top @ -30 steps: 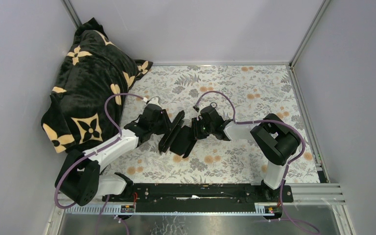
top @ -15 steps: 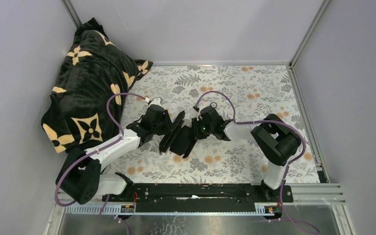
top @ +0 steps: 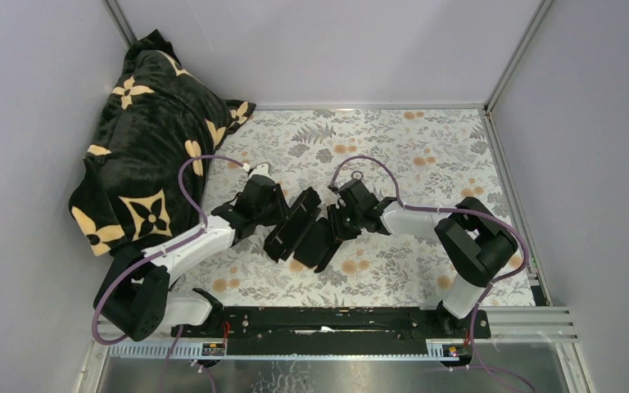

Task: Fold the paper box
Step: Fold the paper box at the center of the board.

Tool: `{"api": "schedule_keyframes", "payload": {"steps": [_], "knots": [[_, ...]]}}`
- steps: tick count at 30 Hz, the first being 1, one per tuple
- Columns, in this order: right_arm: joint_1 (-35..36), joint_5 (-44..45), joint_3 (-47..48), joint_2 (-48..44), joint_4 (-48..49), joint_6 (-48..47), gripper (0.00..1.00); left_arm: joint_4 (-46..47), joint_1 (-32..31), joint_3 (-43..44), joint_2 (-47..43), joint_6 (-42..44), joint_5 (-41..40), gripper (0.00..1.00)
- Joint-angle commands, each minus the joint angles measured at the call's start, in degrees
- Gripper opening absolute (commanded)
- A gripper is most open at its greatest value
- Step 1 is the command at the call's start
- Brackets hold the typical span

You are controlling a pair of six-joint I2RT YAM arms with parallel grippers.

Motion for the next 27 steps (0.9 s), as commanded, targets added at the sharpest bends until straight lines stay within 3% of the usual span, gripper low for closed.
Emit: {"api": "schedule_keyframes", "payload": {"steps": [1, 27], "knots": [[0.6, 1.7, 3.4, -2.4, -9.0, -2.6, 0.33, -1.4, -0.3, 0.6, 0.7, 1.2, -1.6, 0.41], [0.6, -0.2, 5.5, 7.8, -3.2, -1.6, 0.31, -1.2, -6.8, 3.7, 3.3, -0.3, -2.9, 0.4]]}}
